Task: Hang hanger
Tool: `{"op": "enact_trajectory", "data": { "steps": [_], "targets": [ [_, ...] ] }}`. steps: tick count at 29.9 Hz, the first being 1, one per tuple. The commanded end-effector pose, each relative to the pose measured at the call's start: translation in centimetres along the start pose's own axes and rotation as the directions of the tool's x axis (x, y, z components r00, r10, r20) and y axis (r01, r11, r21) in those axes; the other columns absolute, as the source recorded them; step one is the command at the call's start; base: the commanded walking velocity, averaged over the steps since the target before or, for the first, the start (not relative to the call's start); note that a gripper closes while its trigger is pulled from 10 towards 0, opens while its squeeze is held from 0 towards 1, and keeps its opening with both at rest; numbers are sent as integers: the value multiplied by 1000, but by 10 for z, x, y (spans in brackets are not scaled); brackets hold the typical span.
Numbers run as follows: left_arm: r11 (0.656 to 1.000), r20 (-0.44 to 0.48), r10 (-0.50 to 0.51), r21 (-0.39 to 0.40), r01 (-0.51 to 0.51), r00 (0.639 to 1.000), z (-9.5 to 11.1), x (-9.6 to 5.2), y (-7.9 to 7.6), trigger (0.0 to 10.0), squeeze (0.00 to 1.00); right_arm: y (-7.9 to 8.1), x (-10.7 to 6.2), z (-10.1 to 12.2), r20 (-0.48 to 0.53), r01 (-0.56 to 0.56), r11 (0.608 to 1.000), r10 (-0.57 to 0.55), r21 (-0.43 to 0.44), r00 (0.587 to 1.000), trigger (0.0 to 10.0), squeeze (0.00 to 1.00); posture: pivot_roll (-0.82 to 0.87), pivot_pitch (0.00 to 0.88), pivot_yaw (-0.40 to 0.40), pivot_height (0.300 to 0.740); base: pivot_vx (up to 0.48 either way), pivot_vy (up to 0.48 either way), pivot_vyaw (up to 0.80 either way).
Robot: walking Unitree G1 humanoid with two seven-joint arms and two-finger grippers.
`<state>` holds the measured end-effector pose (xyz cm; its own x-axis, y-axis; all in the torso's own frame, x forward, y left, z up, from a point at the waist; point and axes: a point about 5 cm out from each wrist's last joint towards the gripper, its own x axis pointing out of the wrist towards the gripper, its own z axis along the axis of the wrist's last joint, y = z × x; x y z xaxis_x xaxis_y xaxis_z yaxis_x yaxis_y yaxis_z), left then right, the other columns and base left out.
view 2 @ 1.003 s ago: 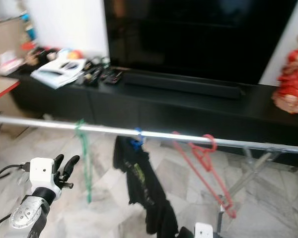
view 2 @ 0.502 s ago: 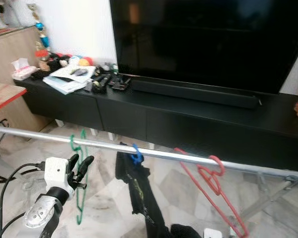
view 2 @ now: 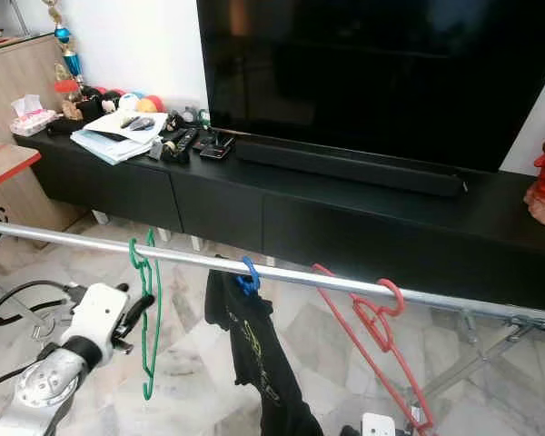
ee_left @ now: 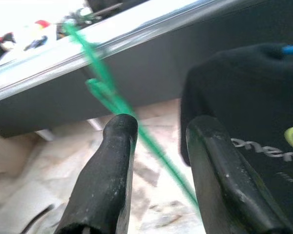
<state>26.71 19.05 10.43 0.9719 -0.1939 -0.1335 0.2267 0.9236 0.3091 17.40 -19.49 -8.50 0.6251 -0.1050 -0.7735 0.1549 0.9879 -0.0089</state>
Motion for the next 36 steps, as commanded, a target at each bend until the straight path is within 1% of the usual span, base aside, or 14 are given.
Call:
{"op": "enact_trajectory", "data": {
  "steps": [1,3,4,5,6,8,9,16,17,18,23,29,32,36],
  "targets": [
    [988,6,19,-156,-18,1000,11,6,-2,10000,0,1,0,2,3,-4,1000,4,2,1000,10000,0,89,48,4,740,0,0,0],
    [970,-23,36,-239,-40,999,14,12,-2,10000,0,2,0,1,2,-5,1000,5,4,1000,10000,0,88,52,4,740,0,0,0],
    [970,-23,36,-239,-40,999,14,12,-2,10000,0,2,0,1,2,-5,1000,5,4,1000,10000,0,88,52,4,740,0,0,0],
    [965,-56,34,-256,-47,998,14,16,-2,10000,278,2,0,1,1,-6,1000,6,4,1000,10000,0,87,53,4,740,0,0,0],
    [963,-77,36,-264,-55,996,13,17,-2,10000,365,2,0,1,1,-6,1000,6,5,1000,10000,0,86,54,4,740,0,0,0],
    [961,-99,38,-268,-63,994,12,19,-1,10000,365,3,0,1,0,-7,1000,7,6,1000,10000,0,84,55,5,740,0,0,0],
    [954,-96,16,-296,-44,995,15,22,-1,10000,580,3,0,0,-2,-8,1000,8,7,1000,10000,0,83,56,5,740,0,0,0],
    [942,-224,-73,-337,-7,972,12,33,-1,10000,557,4,0,-1,-8,-13,1000,13,10,1000,10000,0,80,64,5,740,0,0,0],
    [943,-238,-83,-333,-1,968,11,34,-2,10000,420,4,0,-1,-8,-14,1000,14,11,1000,10000,0,77,66,6,740,0,0,0],
    [943,-245,-83,-332,-3,966,11,35,-3,10000,0,4,0,-1,-8,-14,1000,14,11,1000,10000,0,77,65,6,740,0,0,0],
    [948,-285,-45,-315,-49,957,8,38,-1,10000,0,4,0,-1,-9,-16,1000,16,10,1000,10000,0,74,71,2,740,0,0,0],
    [961,-250,-8,-269,-62,968,20,40,5,10000,0,3,0,-1,-9,-13,1000,13,9,1000,10000,0,75,72,0,740,0,0,0],
    [964,-182,-60,-264,10,981,32,39,3,10000,0,2,0,-1,-10,-9,1000,10,8,1000,10000,0,76,72,-1,740,0,0,0],
    [961,-160,-153,-252,110,975,35,32,-1,10000,0,2,0,-1,-10,-11,1000,11,8,1000,10000,0,77,73,-1,740,0,0,0]
  ]
}}
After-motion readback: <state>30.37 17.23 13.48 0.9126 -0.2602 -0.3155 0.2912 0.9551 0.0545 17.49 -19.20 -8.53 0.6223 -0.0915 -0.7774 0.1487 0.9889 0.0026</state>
